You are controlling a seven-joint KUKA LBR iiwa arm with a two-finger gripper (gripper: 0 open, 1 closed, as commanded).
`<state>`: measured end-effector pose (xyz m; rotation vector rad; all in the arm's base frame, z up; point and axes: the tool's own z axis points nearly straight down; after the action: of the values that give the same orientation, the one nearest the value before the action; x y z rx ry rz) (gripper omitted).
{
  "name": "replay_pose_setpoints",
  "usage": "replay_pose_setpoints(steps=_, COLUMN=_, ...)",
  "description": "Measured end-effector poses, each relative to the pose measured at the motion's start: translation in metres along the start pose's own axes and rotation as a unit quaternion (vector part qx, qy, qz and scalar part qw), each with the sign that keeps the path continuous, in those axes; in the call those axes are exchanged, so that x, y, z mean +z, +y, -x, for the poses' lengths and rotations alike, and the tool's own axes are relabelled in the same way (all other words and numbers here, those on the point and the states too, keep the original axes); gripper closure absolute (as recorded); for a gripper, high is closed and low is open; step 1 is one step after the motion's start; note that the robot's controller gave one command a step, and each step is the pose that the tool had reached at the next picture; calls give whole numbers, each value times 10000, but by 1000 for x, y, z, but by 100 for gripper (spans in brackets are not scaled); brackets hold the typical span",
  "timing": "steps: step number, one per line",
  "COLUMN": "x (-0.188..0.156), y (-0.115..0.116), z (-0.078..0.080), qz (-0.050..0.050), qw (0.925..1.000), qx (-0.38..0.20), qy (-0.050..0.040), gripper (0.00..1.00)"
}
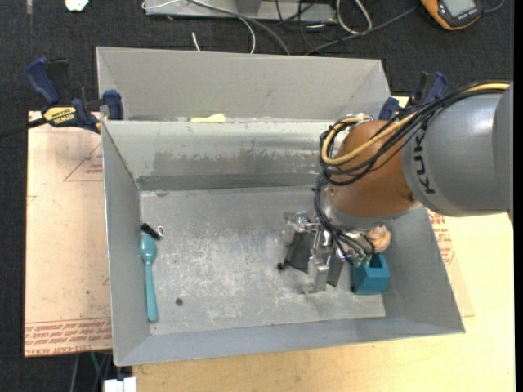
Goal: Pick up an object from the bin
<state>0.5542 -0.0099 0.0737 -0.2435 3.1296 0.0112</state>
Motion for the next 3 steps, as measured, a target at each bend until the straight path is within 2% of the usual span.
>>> replay_pose_setpoints(steps=1, x=-5, y=0, z=18, qz=37, qw=9999, qx=-155, qy=6, gripper=100)
replay_pose_setpoints(steps=2, x=-5, y=0, z=18, qz=37, qw=9999, qx=-155, qy=7, gripper=100)
replay_pose_setpoints(steps=3, x=-75, y=-3, z=22, qz=40, qw=9994, qx=-337, qy=29, gripper=100)
